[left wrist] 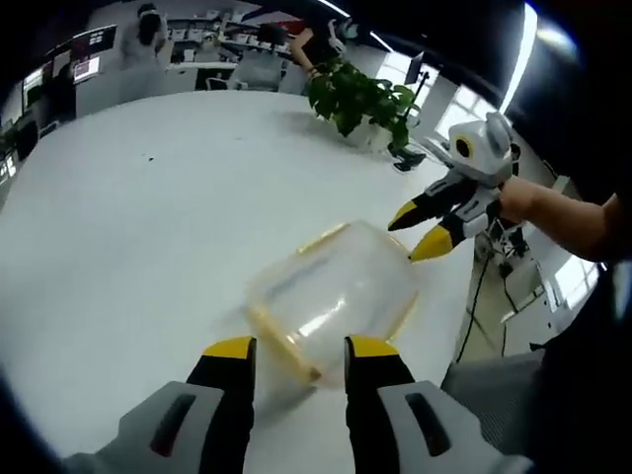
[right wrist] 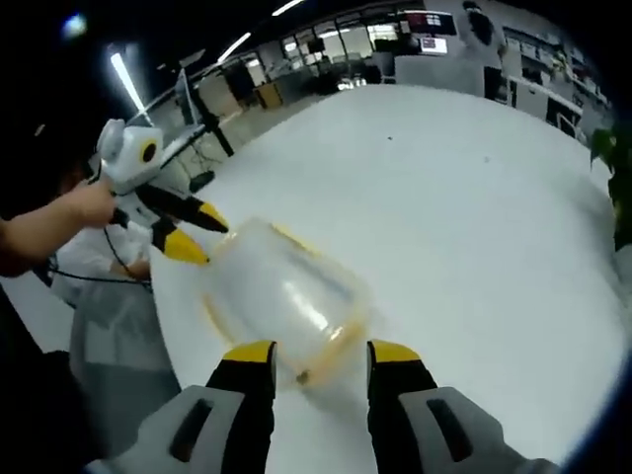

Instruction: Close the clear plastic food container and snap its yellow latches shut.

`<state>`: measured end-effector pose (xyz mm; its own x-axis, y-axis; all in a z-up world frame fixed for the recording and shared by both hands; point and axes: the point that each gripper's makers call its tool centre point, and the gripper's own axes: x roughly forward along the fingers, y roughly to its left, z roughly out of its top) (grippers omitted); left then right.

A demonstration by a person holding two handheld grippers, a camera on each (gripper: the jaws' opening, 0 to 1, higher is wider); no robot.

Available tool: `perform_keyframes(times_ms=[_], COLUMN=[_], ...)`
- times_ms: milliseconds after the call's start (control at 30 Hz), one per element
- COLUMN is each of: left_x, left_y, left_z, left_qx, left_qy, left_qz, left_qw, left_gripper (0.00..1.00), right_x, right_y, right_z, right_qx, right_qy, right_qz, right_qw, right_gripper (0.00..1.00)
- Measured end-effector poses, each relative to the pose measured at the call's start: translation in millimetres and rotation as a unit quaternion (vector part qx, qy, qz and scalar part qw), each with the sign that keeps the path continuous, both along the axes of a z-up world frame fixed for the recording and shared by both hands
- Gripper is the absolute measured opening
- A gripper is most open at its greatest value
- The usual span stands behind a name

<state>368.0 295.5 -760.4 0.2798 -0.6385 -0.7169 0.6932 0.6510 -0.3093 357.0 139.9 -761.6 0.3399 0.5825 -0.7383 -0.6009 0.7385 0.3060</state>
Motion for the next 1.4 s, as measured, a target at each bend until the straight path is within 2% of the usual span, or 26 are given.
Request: perform_keyframes(times_ms=[167, 233, 433, 533, 733, 900, 1100, 1333, 1367, 1400], left_x=[-2.0, -2.4, -4.8, -4.1, -5.8, -6.2, -5.1, -4.3, -8.2, -5.4], left_y=[-4.7, -4.7, -4.0, -3.9, -3.7, -4.5, -4.8, -6.8, -4.4, -7.2], left_z=[-4.0, -4.7, -10.1, -10.6, -10.3, -10.6, -10.9, -10.6, -12.0, -10.9], left_qx=[-0.004, 0.003, -0.004, -0.008, -0.015, -0.020, -0.021, -0.011, 0.001, -0.011], left_qy=[0.012, 0.004, 0.026, 0.026, 0.022, 0.021, 0.025, 0.045, 0.060, 0.066], left_qz=[0.015, 0.013, 0.028, 0.035, 0.037, 0.040, 0.047, 0.050, 0.051, 0.063], left_qw=[0.9998, 0.9999, 0.9993, 0.9990, 0.9990, 0.9988, 0.9984, 0.9977, 0.9969, 0.9958], left_gripper=[0.35, 0.36, 0.35, 0.35, 0.34, 0.33, 0.30, 0.29, 0.29, 0.29], right_x=[-3.4, -3.8, -4.0, -6.5, -7.4, -8.7, -8.4, -7.7, -26.1, -14.4], right_y=[-1.0, -0.3, 2.3, 5.6, 6.7, 6.3, 6.9, 9.1, 12.8, 11.9], right_z=[-6.4, -6.7, -8.4, -8.2, -10.1, -9.8, -9.8, -10.5, -9.6, -10.2], right_qx=[-0.013, -0.011, 0.003, 0.011, 0.021, 0.026, 0.036, 0.021, 0.030, 0.025], right_qy=[0.003, 0.003, 0.012, 0.020, 0.034, 0.024, 0.026, 0.047, 0.107, 0.064], right_qz=[0.004, 0.004, -0.005, -0.005, -0.017, -0.010, -0.019, -0.011, -0.034, -0.014], right_qw=[0.9999, 0.9999, 0.9999, 0.9997, 0.9991, 0.9993, 0.9988, 0.9986, 0.9932, 0.9975], right_gripper=[0.35, 0.35, 0.34, 0.31, 0.31, 0.30, 0.29, 0.26, 0.26, 0.26])
